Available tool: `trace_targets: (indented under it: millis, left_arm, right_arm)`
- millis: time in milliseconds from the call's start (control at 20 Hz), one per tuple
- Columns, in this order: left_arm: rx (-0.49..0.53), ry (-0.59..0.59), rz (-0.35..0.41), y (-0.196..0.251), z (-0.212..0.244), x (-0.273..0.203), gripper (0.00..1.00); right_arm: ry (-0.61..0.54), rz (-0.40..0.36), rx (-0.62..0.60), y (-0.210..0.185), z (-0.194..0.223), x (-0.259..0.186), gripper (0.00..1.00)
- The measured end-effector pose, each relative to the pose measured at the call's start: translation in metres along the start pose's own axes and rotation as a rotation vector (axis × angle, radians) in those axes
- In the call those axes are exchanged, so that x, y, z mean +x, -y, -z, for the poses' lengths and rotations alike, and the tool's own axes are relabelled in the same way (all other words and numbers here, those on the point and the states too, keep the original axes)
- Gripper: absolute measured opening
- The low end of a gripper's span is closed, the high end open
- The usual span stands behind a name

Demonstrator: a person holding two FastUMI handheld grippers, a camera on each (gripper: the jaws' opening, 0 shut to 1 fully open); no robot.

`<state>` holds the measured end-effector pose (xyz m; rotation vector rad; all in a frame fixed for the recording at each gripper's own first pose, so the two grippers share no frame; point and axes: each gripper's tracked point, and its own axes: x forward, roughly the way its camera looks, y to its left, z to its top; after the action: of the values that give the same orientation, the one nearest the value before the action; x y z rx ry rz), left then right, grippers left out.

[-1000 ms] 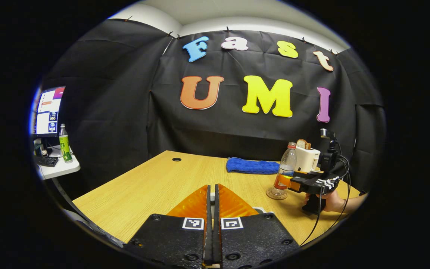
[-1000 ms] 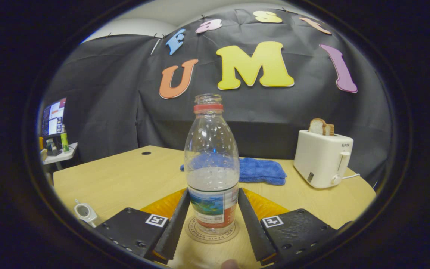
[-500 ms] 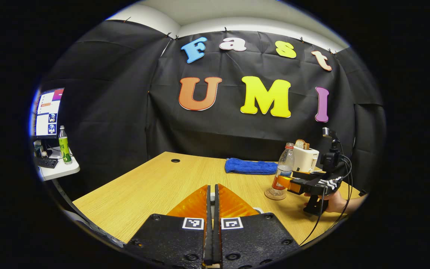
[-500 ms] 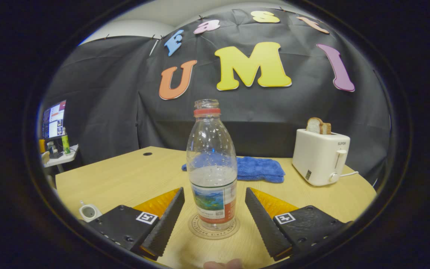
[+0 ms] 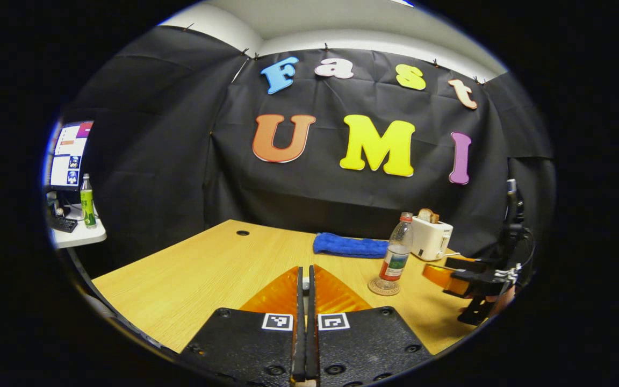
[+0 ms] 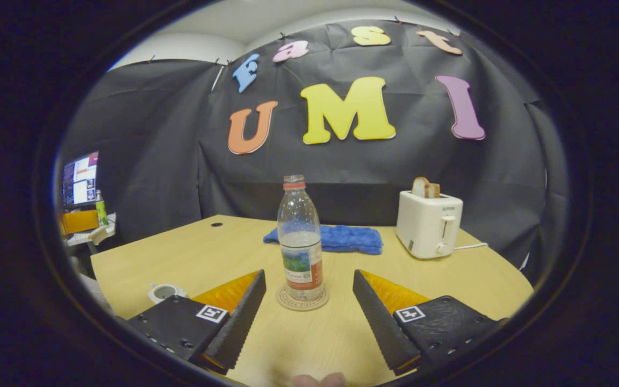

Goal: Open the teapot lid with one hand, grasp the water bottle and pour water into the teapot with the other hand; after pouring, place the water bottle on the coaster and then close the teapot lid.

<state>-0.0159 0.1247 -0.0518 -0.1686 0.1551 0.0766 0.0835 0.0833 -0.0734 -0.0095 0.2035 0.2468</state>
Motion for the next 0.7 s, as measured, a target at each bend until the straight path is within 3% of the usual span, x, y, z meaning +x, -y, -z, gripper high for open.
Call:
trace_targets:
  millis: [350, 700]
  left_arm:
    - [0.001, -0.048, 0.067, 0.037, 0.028, 0.029, 0.03]
    - [0.007, -0.121, 0.096, 0.057, 0.061, 0.049, 0.03]
  right_arm:
    - [0.088, 0.137, -0.084, 0.048, -0.01, -0.052, 0.96]
    - [0.076, 0.217, -0.045, 0.089, -0.002, -0.077, 0.94]
